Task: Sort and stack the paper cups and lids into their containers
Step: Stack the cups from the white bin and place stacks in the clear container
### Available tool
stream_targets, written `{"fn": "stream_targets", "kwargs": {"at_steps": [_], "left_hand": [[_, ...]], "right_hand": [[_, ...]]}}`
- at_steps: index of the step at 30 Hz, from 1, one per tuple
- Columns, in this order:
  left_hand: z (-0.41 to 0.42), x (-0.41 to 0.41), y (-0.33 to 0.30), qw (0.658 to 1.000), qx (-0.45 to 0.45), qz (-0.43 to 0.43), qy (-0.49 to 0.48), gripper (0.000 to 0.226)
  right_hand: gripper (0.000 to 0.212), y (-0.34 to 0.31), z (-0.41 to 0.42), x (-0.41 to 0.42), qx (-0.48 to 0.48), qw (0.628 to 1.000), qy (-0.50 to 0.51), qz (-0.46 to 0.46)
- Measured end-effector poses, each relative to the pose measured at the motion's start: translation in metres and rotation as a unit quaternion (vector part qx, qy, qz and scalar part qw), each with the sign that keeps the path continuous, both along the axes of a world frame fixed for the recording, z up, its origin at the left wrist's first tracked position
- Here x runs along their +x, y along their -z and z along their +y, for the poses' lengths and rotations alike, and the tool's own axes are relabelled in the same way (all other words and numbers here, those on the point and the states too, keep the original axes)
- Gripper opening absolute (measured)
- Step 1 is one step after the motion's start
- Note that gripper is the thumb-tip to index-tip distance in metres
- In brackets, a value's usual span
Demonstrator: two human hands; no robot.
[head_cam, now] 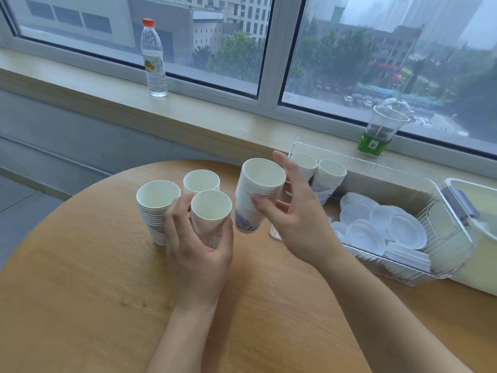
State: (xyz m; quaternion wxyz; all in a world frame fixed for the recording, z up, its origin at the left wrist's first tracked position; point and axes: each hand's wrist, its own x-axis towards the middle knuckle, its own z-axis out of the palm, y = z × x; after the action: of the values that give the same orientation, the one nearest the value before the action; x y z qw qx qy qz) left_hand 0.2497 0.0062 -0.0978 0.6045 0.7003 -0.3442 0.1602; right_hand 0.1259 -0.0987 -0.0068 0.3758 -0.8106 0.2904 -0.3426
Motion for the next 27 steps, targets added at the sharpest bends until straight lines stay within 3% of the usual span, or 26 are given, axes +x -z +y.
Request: {"fn": "stream_targets", "kwargs": {"at_steps": [11, 18, 27], "left_hand": [[-0.017, 0.003, 0.022, 0.996, 0.039, 0.035, 0.076, 0.081], [-0.028, -0.002, 0.027, 0.986, 0.068, 0.069, 0.134, 0.083], [-0.034, -0.002, 0.036, 0.972, 0.105, 0.086, 0.19, 0.074]], "right_hand": [[0.068, -0.033, -0.049, -0.073, 0.069, 0.987, 0.082, -0.119], [0.07, 0.007, -0.101, -0.071, 0.057, 0.986, 0.15, -0.051], [0.074, 0.038, -0.117, -0.031, 0.026, 0.989, 0.143, 0.018]]}}
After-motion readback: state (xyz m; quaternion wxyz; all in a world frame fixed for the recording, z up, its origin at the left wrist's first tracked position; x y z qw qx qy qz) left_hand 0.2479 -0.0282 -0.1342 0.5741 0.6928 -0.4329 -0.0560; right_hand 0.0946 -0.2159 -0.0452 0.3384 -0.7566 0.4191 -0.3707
